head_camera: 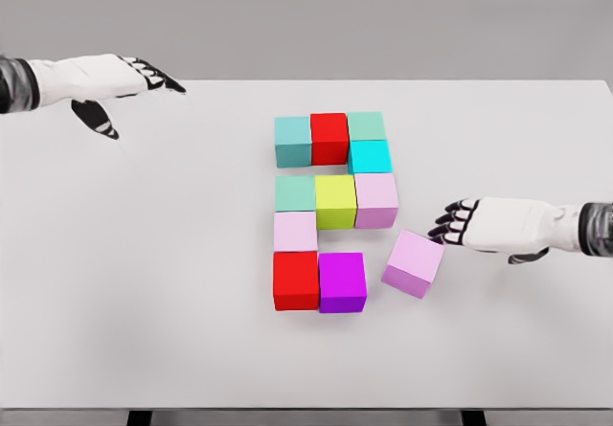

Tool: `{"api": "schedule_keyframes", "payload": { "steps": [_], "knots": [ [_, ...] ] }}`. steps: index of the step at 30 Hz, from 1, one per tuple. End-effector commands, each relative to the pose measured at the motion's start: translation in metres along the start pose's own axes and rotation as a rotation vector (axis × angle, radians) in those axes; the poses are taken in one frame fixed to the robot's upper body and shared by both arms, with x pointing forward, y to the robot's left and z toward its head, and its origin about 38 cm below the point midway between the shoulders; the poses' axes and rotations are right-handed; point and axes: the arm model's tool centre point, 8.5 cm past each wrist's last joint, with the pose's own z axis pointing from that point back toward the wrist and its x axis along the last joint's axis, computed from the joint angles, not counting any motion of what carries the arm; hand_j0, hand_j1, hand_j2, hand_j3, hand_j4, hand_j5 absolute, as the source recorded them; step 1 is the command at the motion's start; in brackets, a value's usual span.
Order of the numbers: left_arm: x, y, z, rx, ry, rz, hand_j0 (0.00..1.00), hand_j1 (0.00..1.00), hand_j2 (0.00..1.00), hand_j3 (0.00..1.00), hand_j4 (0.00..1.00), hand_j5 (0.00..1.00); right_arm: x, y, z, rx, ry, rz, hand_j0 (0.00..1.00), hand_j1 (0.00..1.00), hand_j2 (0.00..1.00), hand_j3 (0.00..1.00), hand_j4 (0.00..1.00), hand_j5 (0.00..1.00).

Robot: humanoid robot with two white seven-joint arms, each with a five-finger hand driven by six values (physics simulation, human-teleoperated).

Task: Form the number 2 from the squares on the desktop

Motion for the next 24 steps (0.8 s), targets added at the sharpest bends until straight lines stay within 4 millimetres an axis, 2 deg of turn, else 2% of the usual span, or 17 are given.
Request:
{"api": "schedule_keyframes", "payload": {
  "steps": [1, 3, 5, 8, 17, 21, 24],
  "knots": [
    [-0.007, 0.014, 0.012, 0.062, 0.018, 0.018, 1.00, 1.00, 1.00, 1.00, 1.00, 1.00, 0.010, -0.005, -0.003, -0.007, -0.027, 0.020, 1.00, 1.00, 1.00, 1.00, 1.00, 1.00],
    [-0.008, 0.005, 0.012, 0.069, 0.020, 0.042, 1.00, 1.00, 1.00, 1.00, 1.00, 1.00, 0.012, -0.007, -0.004, -0.011, -0.033, 0.024, 1.00, 1.00, 1.00, 1.00, 1.00, 1.00],
    [-0.013, 0.006, 0.019, 0.080, 0.036, 0.048, 1.00, 1.00, 1.00, 1.00, 1.00, 1.00, 0.013, -0.007, -0.004, -0.012, -0.037, 0.024, 1.00, 1.00, 1.00, 1.00, 1.00, 1.00],
    [-0.013, 0.002, 0.019, 0.074, 0.037, 0.053, 1.00, 1.00, 1.00, 1.00, 1.00, 1.00, 0.013, -0.009, -0.004, -0.019, -0.040, 0.023, 1.00, 1.00, 1.00, 1.00, 1.00, 1.00],
    [-0.013, 0.002, 0.019, 0.076, 0.036, 0.054, 1.00, 1.00, 1.00, 1.00, 1.00, 1.00, 0.013, -0.011, -0.003, -0.027, -0.041, 0.021, 1.00, 1.00, 1.00, 1.00, 1.00, 1.00],
    [-0.014, 0.001, 0.020, 0.074, 0.038, 0.055, 1.00, 1.00, 1.00, 1.00, 1.00, 1.00, 0.008, -0.023, -0.002, -0.051, -0.032, 0.036, 1.00, 1.00, 1.00, 1.00, 1.00, 1.00],
    [-0.013, 0.001, 0.019, 0.076, 0.037, 0.055, 1.00, 1.00, 1.00, 1.00, 1.00, 1.00, 0.008, -0.024, -0.003, -0.057, -0.033, 0.035, 1.00, 1.00, 1.00, 1.00, 1.00, 1.00]
  ]
}}
